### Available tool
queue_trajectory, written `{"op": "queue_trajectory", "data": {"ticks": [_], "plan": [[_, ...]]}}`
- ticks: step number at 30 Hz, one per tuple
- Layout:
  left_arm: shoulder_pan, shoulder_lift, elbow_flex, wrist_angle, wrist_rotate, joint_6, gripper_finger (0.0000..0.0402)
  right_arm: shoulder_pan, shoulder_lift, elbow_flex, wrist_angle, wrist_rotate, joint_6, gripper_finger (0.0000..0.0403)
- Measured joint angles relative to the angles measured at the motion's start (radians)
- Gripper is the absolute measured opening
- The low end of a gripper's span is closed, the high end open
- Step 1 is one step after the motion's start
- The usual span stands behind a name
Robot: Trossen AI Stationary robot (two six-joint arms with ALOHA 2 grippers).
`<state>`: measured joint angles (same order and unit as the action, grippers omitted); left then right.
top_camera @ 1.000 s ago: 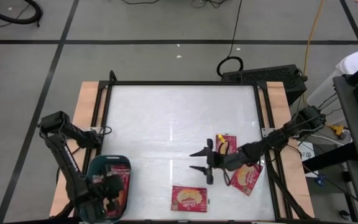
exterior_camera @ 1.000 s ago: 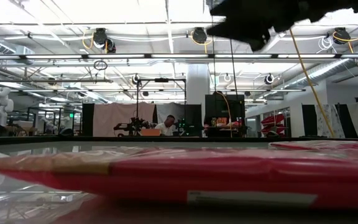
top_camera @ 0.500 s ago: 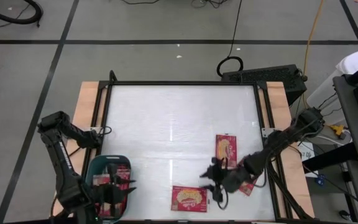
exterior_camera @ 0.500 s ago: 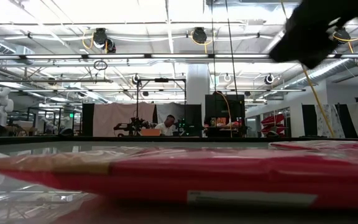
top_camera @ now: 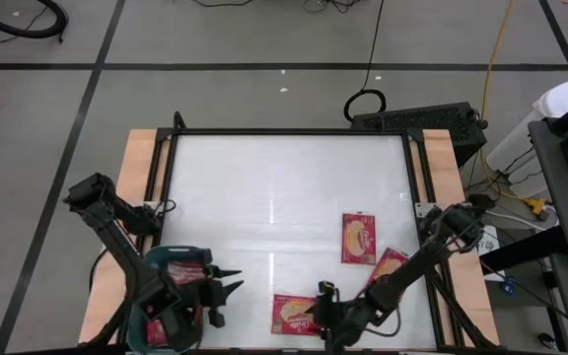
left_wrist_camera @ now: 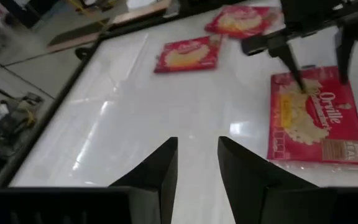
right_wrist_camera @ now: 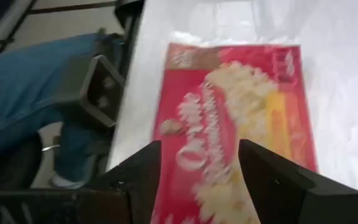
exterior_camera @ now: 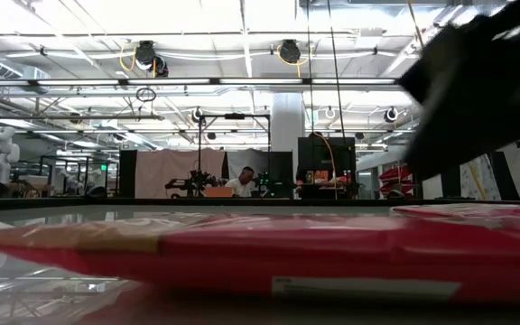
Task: Sort popcorn bags into baskets
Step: Put the red popcorn bag into the blue bin
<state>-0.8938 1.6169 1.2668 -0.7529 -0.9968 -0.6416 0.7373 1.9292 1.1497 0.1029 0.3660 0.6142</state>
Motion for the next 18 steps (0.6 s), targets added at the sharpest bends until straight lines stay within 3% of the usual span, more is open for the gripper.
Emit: {"op": "queue_trajectory", "data": {"ticks": [10, 18], "plan": [[0.048, 0.0, -0.022, 0.077, 0.043, 0.09, 0.012, -0.144, 0.066, -0.016, -0.012, 0.063, -0.024, 0.0205], [0.048, 0.0, -0.022, 0.077, 0.043, 0.091, 0.012, -0.254, 0.046, -0.047, -0.066, 0.136, 0.083, 0.0205]]}}
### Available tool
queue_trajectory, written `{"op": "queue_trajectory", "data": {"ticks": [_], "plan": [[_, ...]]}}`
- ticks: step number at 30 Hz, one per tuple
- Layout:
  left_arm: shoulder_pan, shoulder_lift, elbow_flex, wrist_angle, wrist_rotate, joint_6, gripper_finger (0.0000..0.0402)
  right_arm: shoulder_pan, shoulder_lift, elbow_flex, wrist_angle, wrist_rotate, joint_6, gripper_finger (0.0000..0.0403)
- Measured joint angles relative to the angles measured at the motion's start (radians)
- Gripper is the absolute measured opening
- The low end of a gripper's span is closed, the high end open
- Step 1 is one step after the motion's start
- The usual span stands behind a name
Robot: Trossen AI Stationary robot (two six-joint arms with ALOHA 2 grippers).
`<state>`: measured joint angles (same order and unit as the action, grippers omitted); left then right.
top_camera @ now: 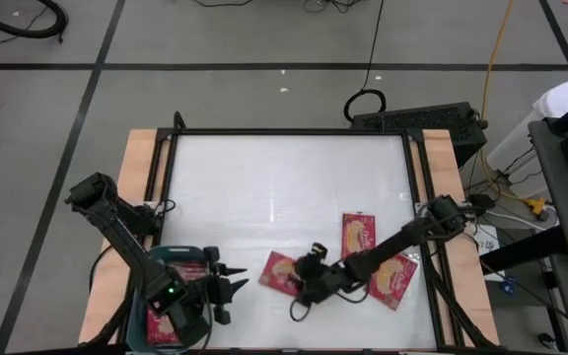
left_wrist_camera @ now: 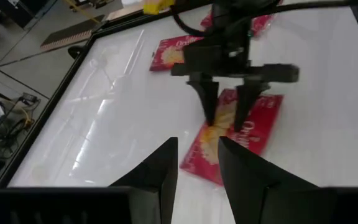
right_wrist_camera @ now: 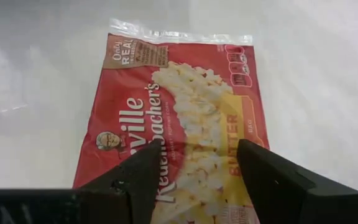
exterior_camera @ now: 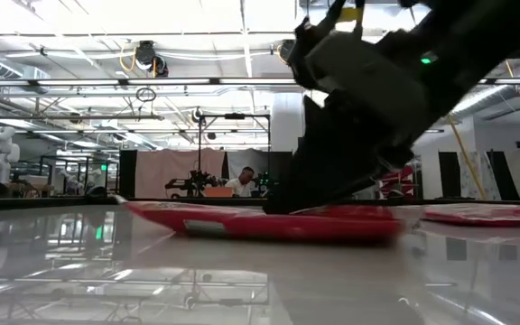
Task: Sort popcorn bags into baskets
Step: Put the red popcorn bag into the blue bin
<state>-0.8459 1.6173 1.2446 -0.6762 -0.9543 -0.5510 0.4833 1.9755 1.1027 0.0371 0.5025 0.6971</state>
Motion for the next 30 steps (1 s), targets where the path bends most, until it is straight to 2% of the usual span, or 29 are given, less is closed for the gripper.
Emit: {"op": "queue_trajectory", "data": {"ticks": [4, 8, 11, 13, 16, 20, 23, 25, 28, 30], "plan": [[0.006, 0.0, 0.0, -0.001, 0.0, -0.004, 0.012, -0.034, -0.057, -0.006, -0.027, -0.034, 0.014, 0.0205], [0.023, 0.0, 0.0, 0.0, 0.0, -0.008, 0.012, -0.062, -0.18, -0.003, -0.07, -0.03, 0.014, 0.0205], [0.043, 0.0, 0.0, 0.0, -0.001, -0.008, 0.012, -0.087, -0.215, -0.003, -0.083, -0.034, -0.036, 0.0206], [0.059, 0.0, 0.0, -0.001, 0.003, -0.009, 0.012, -0.101, -0.208, -0.005, -0.076, -0.06, -0.086, 0.0209], [0.079, 0.0, 0.0, 0.0, 0.021, -0.012, 0.012, -0.118, -0.154, -0.002, 0.028, -0.086, -0.186, 0.0221], [0.099, 0.0, 0.0, 0.0, 0.06, -0.012, 0.012, -0.149, -0.067, -0.004, 0.199, -0.052, -0.307, 0.0248], [0.102, 0.0, 0.0, 0.0, 0.08, -0.012, 0.012, -0.196, -0.054, -0.003, 0.241, -0.038, -0.324, 0.0264], [0.102, 0.0, 0.0, 0.0, 0.092, -0.008, 0.012, -0.23, -0.037, -0.002, 0.227, -0.086, -0.281, 0.0269], [0.101, 0.0, 0.0, 0.001, 0.094, -0.007, 0.012, -0.26, 0.008, -0.004, 0.217, -0.211, -0.249, 0.0271], [0.101, 0.0, 0.0, 0.0, 0.094, -0.007, 0.012, -0.263, 0.03, -0.004, 0.212, -0.243, -0.219, 0.0269]]}}
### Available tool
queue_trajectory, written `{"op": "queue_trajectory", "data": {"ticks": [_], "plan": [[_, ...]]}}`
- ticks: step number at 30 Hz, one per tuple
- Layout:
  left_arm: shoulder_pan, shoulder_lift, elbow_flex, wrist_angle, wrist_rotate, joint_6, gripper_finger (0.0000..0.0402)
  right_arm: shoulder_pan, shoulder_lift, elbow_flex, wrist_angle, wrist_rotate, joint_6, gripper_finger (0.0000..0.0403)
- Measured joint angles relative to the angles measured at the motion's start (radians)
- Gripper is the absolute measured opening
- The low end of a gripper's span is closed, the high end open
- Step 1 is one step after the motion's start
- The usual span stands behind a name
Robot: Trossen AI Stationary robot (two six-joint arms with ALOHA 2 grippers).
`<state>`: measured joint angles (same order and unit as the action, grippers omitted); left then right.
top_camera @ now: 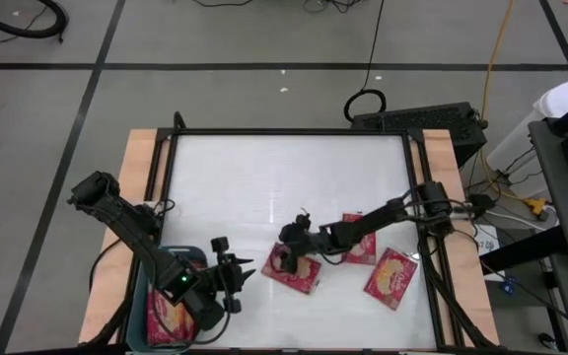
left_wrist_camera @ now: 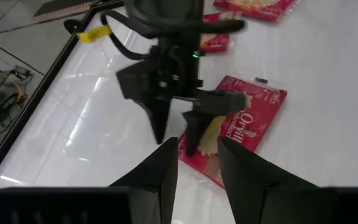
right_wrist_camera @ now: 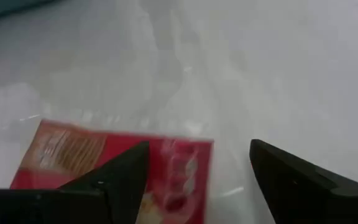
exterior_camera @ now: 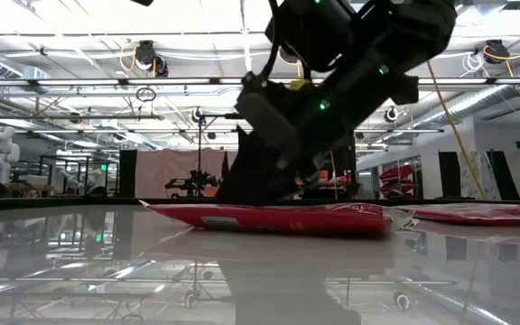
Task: Sort popcorn bags into baskets
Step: Put the red popcorn bag into the blue bin
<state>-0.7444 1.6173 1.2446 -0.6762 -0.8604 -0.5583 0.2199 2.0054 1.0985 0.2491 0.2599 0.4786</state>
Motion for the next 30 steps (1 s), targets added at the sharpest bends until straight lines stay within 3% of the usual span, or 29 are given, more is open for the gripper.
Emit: {"op": "queue_trajectory", "data": {"ticks": [6, 14, 18, 23, 30], "plan": [[0.003, 0.0, 0.0, 0.0, 0.0, 0.004, 0.012, 0.018, 0.049, 0.003, 0.042, -0.018, -0.004, 0.0228], [0.034, 0.0, 0.0, 0.0, 0.0, 0.003, 0.012, 0.022, 0.048, 0.003, 0.041, 0.023, -0.049, 0.0021], [0.057, 0.0, -0.007, 0.015, -0.001, -0.031, 0.012, 0.02, 0.039, 0.001, 0.052, 0.022, -0.053, 0.0013], [0.105, -0.001, -0.114, 0.207, 0.016, -0.065, 0.012, 0.018, -0.012, 0.0, 0.024, 0.032, -0.085, 0.0002], [0.202, 0.0, -0.266, 0.461, 0.2, -0.099, 0.0129, 0.024, -0.103, 0.0, -0.063, 0.063, -0.105, 0.0]]}}
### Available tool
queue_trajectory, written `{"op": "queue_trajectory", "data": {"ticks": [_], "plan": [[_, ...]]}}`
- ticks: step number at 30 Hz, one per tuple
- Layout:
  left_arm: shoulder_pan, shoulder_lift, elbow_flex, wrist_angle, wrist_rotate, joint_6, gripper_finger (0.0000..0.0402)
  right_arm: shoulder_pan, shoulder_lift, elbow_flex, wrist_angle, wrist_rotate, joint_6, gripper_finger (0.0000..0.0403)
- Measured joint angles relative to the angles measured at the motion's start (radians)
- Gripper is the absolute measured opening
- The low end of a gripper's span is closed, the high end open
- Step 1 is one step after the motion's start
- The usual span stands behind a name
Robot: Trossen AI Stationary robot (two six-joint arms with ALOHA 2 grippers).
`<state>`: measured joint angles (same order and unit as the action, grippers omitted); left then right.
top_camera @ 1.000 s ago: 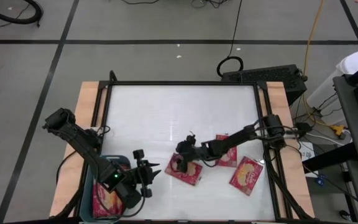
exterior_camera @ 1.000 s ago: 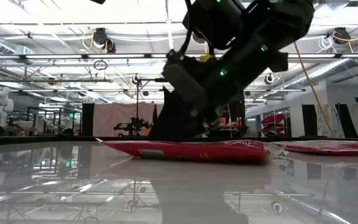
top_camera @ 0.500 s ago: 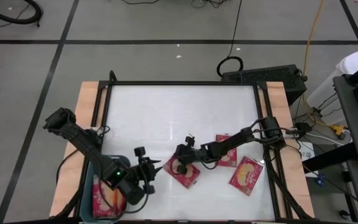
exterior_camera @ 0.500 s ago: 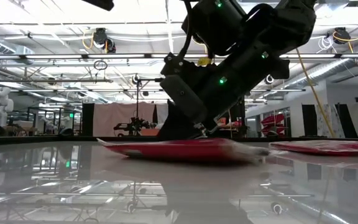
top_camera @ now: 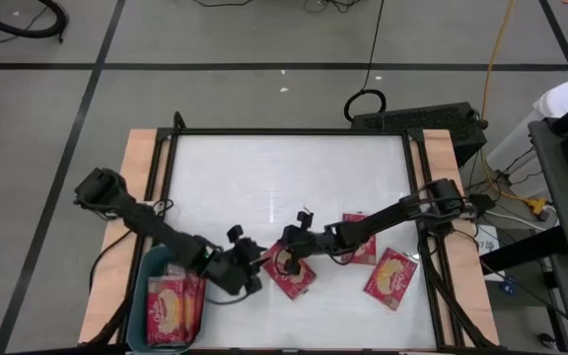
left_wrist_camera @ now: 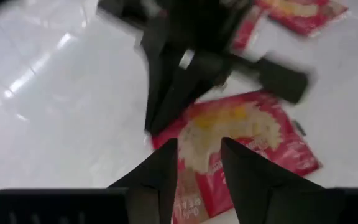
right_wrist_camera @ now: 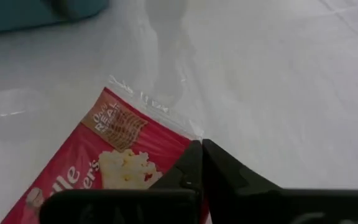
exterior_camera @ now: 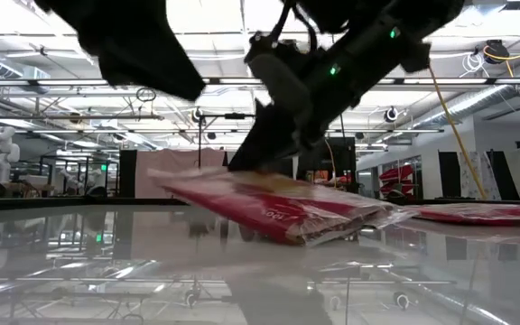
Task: Sort popcorn bags into baskets
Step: Put the red popcorn bag into the blue bin
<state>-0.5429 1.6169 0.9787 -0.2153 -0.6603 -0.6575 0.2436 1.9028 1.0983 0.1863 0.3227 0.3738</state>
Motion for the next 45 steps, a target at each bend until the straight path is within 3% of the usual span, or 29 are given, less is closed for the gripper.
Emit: {"op": "queue_trajectory", "data": {"ticks": [4, 11, 13, 15, 19, 23, 25, 31, 39, 42, 45], "plan": [[0.047, 0.0, -0.057, 0.062, 0.096, -0.027, 0.0166, 0.013, -0.053, 0.0, -0.018, 0.035, -0.021, 0.0], [0.083, 0.0, -0.132, 0.22, 0.18, -0.015, 0.0271, 0.039, -0.113, 0.0, -0.026, 0.079, -0.065, 0.0], [0.096, 0.0, -0.153, 0.293, 0.262, -0.003, 0.0288, 0.046, -0.126, 0.001, -0.026, 0.098, -0.078, 0.0], [0.103, 0.0, -0.173, 0.333, 0.266, -0.004, 0.0292, 0.048, -0.131, 0.001, -0.026, 0.096, -0.088, 0.0], [0.123, 0.0, -0.185, 0.305, 0.222, -0.031, 0.0274, 0.052, -0.141, 0.001, -0.054, 0.054, -0.052, 0.0], [0.13, 0.0, -0.185, 0.286, 0.254, -0.023, 0.0244, 0.059, -0.138, 0.001, -0.125, -0.062, 0.103, 0.0002], [0.13, 0.0, -0.185, 0.286, 0.268, 0.03, 0.0227, 0.067, -0.129, 0.001, -0.149, -0.064, 0.157, 0.0011], [0.13, 0.0, -0.185, 0.271, 0.27, 0.08, 0.0166, 0.064, -0.081, 0.0, -0.174, -0.061, 0.21, 0.0077], [0.129, 0.0, -0.185, 0.255, 0.27, 0.074, 0.0103, 0.017, 0.06, 0.001, -0.021, -0.019, 0.152, 0.0199], [0.129, 0.0, -0.185, 0.252, 0.27, 0.073, 0.0094, 0.003, 0.106, 0.001, 0.011, -0.052, 0.15, 0.0213], [0.129, 0.0, -0.185, 0.245, 0.27, 0.074, 0.0093, -0.002, 0.134, 0.004, 0.034, -0.071, 0.125, 0.0193]]}}
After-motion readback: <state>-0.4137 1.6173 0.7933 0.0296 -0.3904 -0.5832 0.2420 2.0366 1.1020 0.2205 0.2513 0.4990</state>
